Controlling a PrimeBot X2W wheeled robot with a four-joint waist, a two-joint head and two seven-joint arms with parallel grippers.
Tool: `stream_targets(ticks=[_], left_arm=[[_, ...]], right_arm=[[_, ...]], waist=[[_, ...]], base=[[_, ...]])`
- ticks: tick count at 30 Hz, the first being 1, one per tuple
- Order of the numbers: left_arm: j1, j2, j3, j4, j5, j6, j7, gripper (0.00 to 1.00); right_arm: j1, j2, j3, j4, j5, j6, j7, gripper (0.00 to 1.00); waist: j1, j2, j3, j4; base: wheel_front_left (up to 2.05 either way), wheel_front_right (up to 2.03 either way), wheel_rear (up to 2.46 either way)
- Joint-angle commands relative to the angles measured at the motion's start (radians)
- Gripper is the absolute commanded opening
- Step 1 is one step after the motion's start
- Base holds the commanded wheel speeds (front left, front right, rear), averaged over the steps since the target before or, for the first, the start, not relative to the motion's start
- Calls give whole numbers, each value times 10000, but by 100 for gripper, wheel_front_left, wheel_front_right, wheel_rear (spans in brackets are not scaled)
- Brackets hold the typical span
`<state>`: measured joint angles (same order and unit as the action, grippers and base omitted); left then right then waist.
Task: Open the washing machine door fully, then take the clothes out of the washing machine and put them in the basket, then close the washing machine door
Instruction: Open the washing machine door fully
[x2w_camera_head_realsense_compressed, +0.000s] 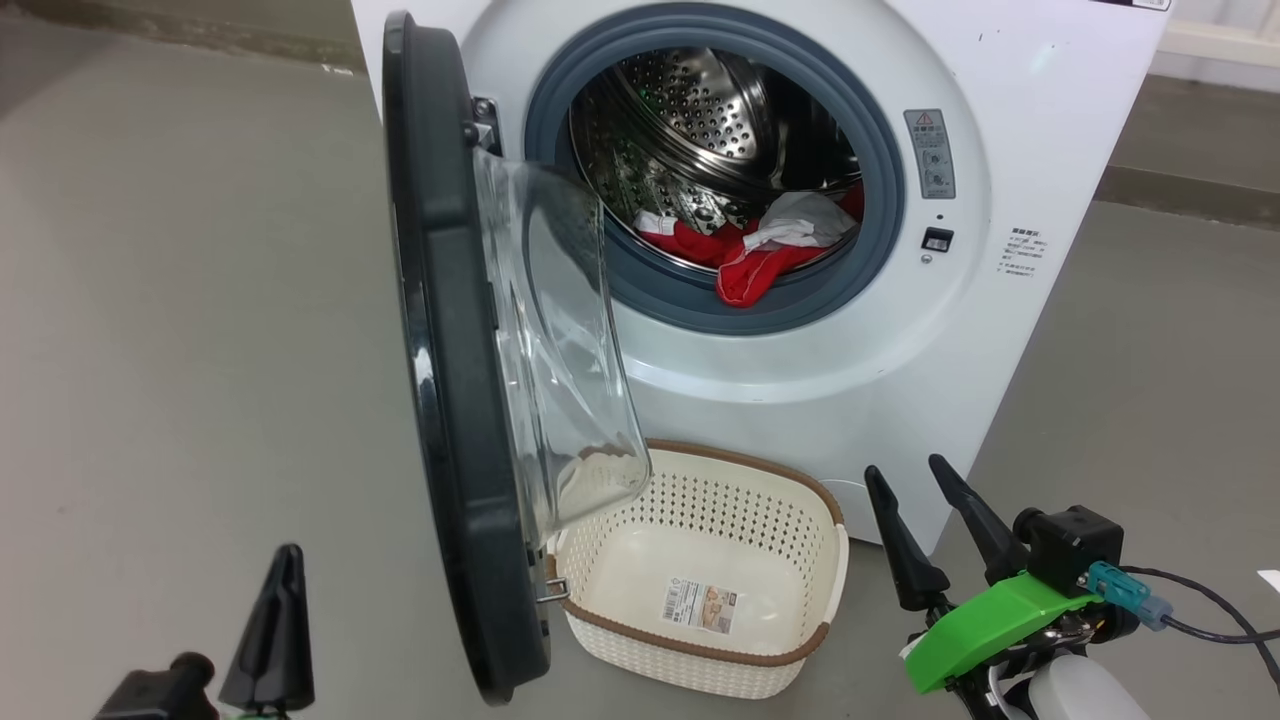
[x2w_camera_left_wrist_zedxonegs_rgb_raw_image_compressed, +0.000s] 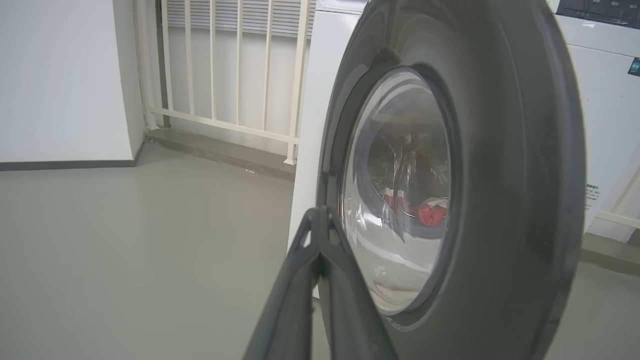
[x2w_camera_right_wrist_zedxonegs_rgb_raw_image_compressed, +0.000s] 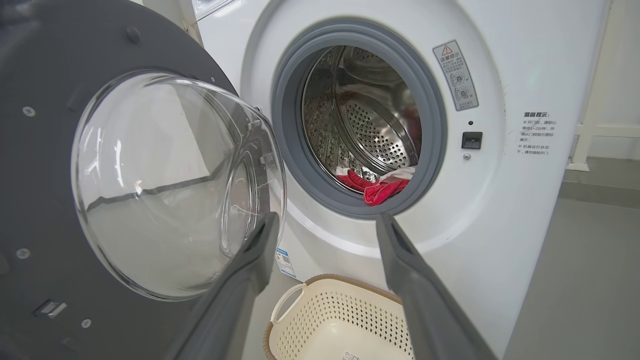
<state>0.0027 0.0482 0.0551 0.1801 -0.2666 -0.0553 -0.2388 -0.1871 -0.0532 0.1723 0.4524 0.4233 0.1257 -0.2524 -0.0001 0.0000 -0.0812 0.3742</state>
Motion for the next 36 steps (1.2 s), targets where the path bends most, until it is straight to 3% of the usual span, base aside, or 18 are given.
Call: stream_targets(ticks=[1,10,20,25,36], left_arm=[[-411,164,293,-542,54,137,45,0],[-1578,196,27,-3282,131,519,959,0],[-2866,139,-1126,-4714,44,325,1943,0],[-2896,74,-1934,-4448,-342,366,2306,0],[-2115,36,-3071,-2364,-1049,465,2880,0]], right_arm=[[-111,29,183,-279,103,50,-93,100],[-132,30,236,-275,115,50,-93,100],[-174,30,318,-228,91,50,-93,100],[-212,30,338,-207,67,50,-93,100],[-159,30,190,-191,-79,50,-93,100]], waist=[[1,0,-27,-3],[1,0,-71,-10],[1,0,19,-163],[1,0,89,-285],[1,0,228,-318]], base=[[0,0,0],[0,0,0],[0,0,0],[0,0,0],[0,0,0]])
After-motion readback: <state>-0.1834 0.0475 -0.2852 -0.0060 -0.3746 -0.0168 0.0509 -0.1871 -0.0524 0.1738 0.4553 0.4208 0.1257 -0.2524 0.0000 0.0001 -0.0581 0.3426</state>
